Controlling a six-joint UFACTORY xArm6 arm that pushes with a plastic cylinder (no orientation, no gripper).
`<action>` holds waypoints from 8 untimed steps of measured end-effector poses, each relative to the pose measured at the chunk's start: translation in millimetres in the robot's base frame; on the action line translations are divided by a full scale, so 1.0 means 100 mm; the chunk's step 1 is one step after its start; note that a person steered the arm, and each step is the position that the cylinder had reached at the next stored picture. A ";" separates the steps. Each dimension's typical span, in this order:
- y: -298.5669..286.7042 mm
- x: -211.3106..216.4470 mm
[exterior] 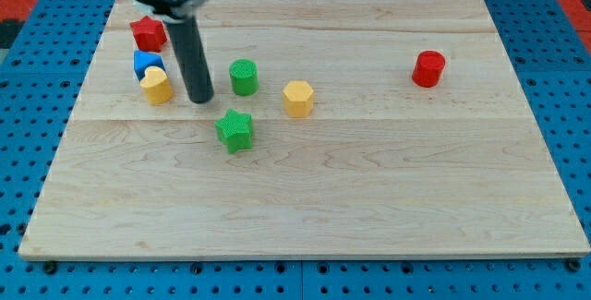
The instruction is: Push the heart into the red star along with the blue triangle
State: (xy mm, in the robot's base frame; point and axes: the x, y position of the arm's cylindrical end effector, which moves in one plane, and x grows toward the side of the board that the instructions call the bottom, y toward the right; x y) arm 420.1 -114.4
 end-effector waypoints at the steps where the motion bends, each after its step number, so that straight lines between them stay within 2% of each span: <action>1: -0.37 0.20; 2: -0.90 -0.15; 3: -0.99 -0.56; 4: -0.95 -0.68; 6: -0.88 -1.19; 7: -0.83 -1.01; 8: -0.62 -0.37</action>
